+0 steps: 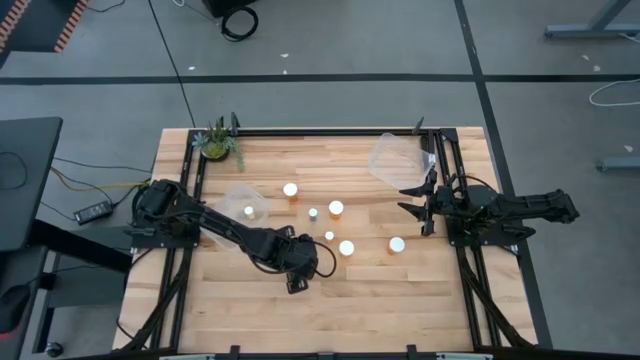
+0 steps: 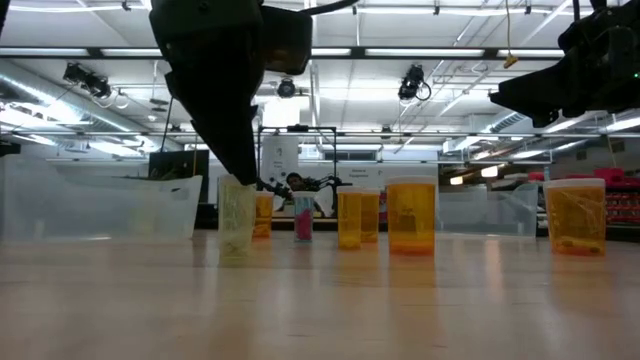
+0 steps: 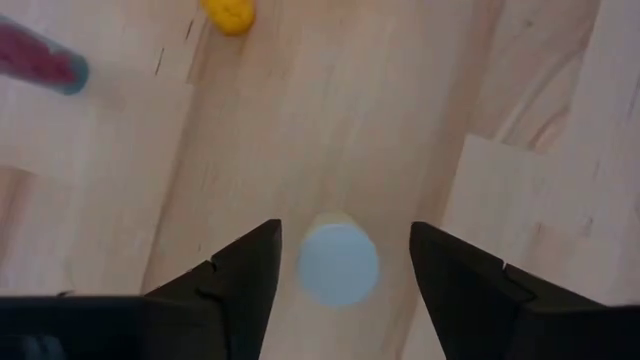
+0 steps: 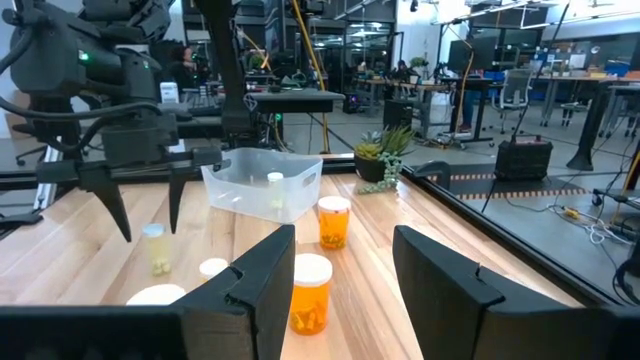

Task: Pick and place medicine bottles into bin by pill shape (circle, oval)
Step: Put the yellow pill bottle into the left transparent bin

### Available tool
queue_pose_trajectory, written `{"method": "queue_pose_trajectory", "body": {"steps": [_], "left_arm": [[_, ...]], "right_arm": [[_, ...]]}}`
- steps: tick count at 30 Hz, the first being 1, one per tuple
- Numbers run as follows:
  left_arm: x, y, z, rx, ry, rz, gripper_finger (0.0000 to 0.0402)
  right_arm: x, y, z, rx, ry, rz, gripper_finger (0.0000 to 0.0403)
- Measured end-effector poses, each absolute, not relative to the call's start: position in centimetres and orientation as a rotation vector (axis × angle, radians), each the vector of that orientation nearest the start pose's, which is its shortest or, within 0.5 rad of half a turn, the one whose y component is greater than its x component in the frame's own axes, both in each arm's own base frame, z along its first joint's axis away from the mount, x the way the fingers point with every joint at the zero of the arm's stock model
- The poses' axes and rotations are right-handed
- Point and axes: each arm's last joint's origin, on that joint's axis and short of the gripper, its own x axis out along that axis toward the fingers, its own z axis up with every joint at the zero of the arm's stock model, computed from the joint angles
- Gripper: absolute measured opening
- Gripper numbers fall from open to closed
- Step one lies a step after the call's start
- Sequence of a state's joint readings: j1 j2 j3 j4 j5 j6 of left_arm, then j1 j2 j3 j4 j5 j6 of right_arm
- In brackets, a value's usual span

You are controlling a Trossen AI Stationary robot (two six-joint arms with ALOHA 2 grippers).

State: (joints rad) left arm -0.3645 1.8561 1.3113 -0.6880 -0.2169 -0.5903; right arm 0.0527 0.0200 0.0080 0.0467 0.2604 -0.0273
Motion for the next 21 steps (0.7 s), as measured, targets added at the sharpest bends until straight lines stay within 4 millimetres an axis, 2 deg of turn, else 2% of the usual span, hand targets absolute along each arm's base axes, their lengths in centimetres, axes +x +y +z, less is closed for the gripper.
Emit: {"method": "queue_pose_trajectory", "body": {"steps": [10, 21], "left_arm": [[34.38, -12.46, 19.06, -0.162, 1.173, 0.22, 0.0179], [34.19, -12.57, 19.02, -0.152, 1.187, 0.219, 0.0147]], "right_arm": [[9.77, -0.23, 16.92, -0.022, -0.032, -0.208, 0.0178], [9.77, -0.23, 16.91, -0.022, -0.031, -0.208, 0.0178]]}}
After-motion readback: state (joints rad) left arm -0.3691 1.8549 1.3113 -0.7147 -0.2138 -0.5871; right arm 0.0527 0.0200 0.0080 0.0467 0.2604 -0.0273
